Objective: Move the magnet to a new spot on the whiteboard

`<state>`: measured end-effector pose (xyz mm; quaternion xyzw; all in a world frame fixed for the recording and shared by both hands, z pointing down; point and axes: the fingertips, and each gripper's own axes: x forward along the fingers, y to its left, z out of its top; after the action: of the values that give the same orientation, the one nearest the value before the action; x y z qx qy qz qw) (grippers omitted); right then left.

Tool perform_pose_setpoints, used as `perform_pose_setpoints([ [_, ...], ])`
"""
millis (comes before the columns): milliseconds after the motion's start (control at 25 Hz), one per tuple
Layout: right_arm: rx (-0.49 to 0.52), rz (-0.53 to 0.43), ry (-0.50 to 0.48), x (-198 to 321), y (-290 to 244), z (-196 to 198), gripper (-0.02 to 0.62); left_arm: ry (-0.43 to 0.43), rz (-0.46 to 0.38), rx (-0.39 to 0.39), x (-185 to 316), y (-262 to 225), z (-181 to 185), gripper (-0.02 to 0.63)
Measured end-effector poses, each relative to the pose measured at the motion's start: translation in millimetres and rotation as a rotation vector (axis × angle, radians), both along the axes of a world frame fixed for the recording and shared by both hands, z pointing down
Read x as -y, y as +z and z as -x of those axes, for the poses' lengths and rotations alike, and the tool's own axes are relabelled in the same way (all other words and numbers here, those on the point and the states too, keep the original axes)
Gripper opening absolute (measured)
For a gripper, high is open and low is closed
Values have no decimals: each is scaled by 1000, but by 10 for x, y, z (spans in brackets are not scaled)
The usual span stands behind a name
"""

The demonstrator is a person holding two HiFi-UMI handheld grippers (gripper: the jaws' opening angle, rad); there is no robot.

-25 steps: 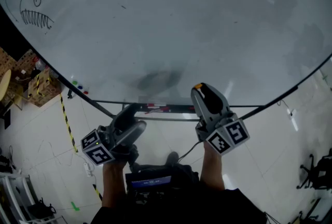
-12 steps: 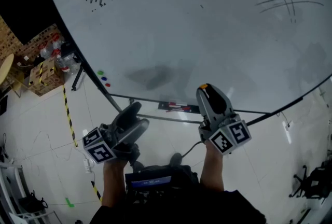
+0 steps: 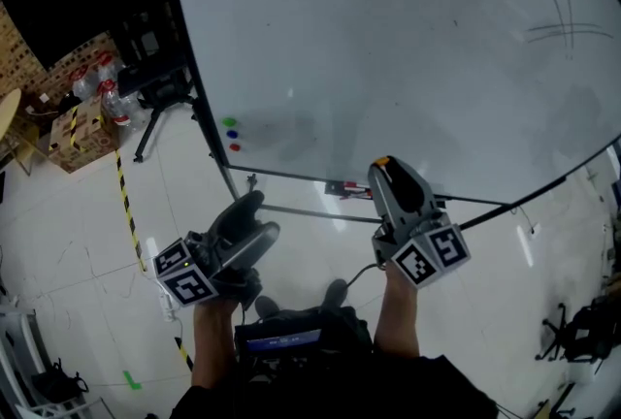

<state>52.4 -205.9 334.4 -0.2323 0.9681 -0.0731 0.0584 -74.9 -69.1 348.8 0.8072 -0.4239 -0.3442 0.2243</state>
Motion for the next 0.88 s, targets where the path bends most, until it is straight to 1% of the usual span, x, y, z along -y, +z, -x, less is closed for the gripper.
perform_pose_setpoints([
  [240,-18,-8,-20,-334,9,420,147,-2,3,-27,-360,91,337,354],
  [400,-35,-7,-35,-498,22,618,149,-22,17,-13,-522,116,512,354],
  [480,-45,-8,-46,-555,28,699,147,-35,7,-21,-576,94,587,354],
  [720,-68,-16,-79,-577,27,882,147,-72,22,-39,-630,177,734,354],
  [880,-61,-13,-111,-463,78,1058,149,-101,11,-60,-572,175,852,354],
])
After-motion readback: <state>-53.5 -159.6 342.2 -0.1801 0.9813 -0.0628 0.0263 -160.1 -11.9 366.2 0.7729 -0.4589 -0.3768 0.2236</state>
